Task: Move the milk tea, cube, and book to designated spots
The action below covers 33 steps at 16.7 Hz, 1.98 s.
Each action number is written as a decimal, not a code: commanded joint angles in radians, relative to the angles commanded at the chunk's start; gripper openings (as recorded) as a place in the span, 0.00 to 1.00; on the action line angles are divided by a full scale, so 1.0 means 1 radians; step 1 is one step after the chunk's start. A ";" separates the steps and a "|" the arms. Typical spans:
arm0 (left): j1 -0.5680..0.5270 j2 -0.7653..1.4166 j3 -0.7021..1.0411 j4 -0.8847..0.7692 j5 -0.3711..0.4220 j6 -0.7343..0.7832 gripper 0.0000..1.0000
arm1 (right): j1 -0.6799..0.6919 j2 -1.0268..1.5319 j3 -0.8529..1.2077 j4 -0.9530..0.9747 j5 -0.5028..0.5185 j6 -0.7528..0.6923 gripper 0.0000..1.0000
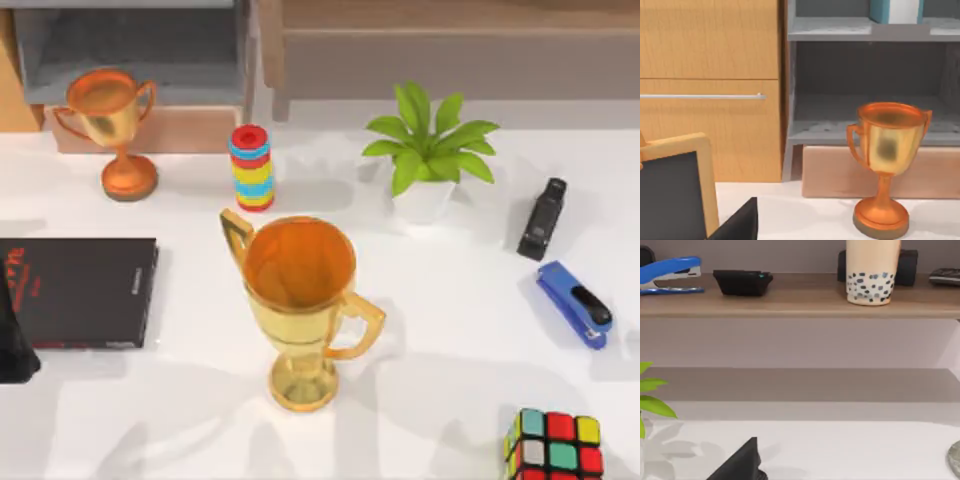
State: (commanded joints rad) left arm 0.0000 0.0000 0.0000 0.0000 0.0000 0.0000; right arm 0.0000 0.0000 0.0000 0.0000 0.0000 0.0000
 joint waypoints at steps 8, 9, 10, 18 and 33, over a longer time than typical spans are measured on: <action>0.000 0.000 0.000 0.000 0.000 0.000 1.00 | -0.016 0.220 0.147 0.122 -0.022 0.002 1.00; 0.000 0.000 0.000 0.000 0.000 0.000 1.00 | -0.022 0.294 0.189 0.157 -0.027 0.002 1.00; 0.000 0.000 0.000 0.000 0.000 0.000 1.00 | -0.028 0.378 0.234 0.194 -0.033 0.002 1.00; 0.000 0.000 0.000 0.000 0.000 0.000 1.00 | -0.091 1.185 0.631 0.521 -0.076 -0.006 1.00; 0.000 0.000 0.000 0.000 0.000 0.000 1.00 | -0.139 1.767 0.969 0.804 -0.108 0.006 1.00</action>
State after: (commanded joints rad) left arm 0.0000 0.0000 0.0000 0.0000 0.0000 0.0000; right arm -0.1389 1.7668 0.9686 0.8043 -0.1083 0.0057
